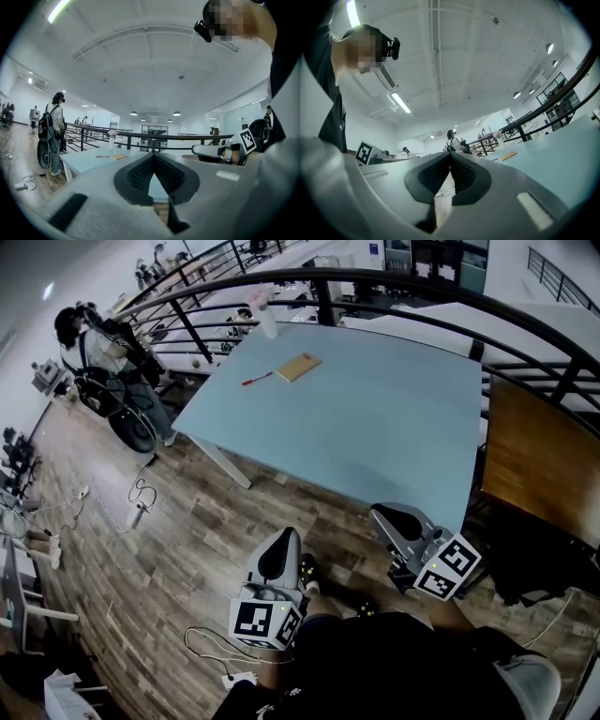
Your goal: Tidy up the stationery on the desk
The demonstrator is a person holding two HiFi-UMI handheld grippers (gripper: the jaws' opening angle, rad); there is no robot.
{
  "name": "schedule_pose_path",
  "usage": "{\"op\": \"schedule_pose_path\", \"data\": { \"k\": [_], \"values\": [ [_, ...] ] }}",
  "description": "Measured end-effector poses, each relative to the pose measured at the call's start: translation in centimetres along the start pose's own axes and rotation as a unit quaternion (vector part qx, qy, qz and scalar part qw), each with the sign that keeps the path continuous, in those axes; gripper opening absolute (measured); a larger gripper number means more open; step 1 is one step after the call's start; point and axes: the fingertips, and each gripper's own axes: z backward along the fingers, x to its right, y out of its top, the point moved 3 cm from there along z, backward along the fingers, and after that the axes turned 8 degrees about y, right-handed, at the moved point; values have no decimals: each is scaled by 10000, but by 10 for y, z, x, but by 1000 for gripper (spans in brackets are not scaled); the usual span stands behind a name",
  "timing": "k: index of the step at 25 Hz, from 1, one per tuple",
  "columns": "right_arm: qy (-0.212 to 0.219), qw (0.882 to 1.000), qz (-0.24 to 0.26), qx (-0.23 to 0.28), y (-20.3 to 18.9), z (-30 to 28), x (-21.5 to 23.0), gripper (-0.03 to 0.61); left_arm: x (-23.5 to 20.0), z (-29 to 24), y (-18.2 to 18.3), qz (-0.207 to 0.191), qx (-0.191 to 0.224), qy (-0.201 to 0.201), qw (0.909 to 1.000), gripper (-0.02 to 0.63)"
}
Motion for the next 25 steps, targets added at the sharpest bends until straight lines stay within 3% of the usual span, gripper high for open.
{"op": "schedule_pose_path", "data": {
  "k": [25],
  "values": [
    [-414,9990,181,-32,3,-77,61,-3,-75,-93,10,181,94,-425,9989,-3]
  ]
}}
